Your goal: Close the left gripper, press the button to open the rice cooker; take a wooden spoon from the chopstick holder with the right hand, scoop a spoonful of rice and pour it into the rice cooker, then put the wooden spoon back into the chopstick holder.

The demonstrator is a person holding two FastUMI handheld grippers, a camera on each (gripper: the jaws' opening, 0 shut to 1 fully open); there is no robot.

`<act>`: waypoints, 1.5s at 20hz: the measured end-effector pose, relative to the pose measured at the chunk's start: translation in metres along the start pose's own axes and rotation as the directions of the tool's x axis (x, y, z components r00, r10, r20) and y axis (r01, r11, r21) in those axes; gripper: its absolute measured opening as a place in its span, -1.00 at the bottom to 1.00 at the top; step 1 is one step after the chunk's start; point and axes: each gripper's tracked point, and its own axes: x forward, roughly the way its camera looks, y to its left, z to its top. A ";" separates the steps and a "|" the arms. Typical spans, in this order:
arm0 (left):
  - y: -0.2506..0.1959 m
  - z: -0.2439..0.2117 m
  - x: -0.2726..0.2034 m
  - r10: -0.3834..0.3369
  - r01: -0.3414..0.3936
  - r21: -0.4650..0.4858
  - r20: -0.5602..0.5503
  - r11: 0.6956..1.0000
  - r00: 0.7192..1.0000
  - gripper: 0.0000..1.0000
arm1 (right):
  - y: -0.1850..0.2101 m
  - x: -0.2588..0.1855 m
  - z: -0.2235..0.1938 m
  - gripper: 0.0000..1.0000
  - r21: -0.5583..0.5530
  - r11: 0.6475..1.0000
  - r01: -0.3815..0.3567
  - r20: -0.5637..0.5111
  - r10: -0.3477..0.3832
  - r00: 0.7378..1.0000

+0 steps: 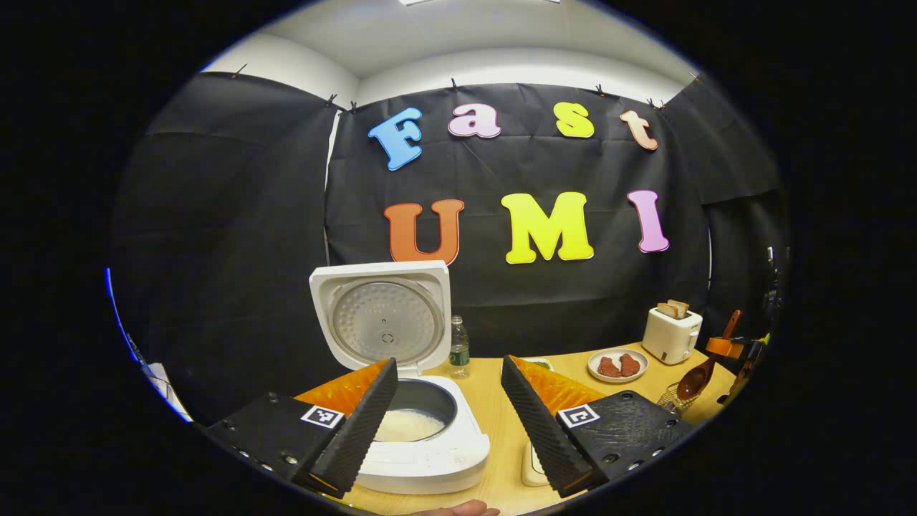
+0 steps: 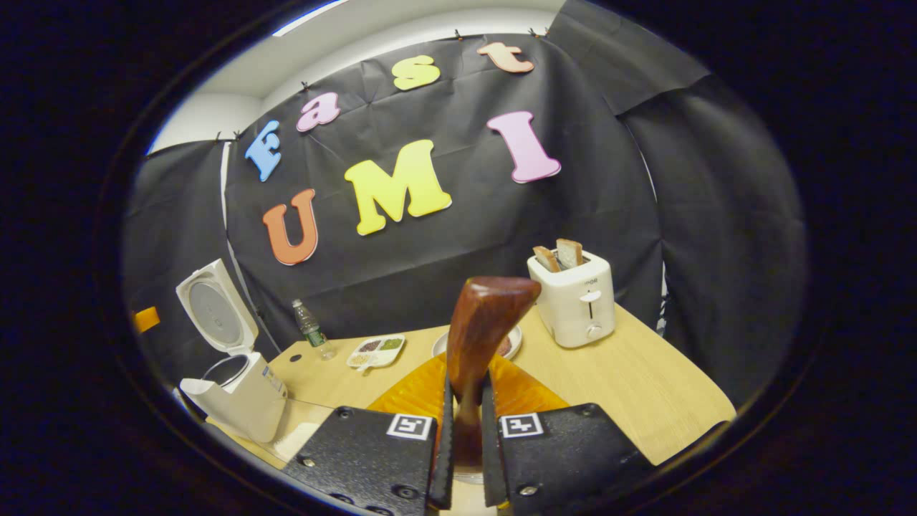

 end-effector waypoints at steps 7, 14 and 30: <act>0.015 0.035 0.008 0.003 0.001 -0.082 0.046 0.997 0.999 0.87 | -0.026 -0.035 0.058 0.70 -0.131 0.980 0.148 0.165 -0.125 0.978; 0.045 0.075 0.041 0.042 -0.037 -0.059 0.094 0.998 0.995 0.87 | -0.003 -0.096 0.084 0.99 -0.191 0.968 0.163 0.254 -0.112 0.961; 0.086 0.129 0.196 0.101 -0.099 -0.025 0.103 0.995 0.990 0.90 | 0.057 -0.131 0.042 0.99 -0.191 0.981 -0.032 0.193 0.070 0.979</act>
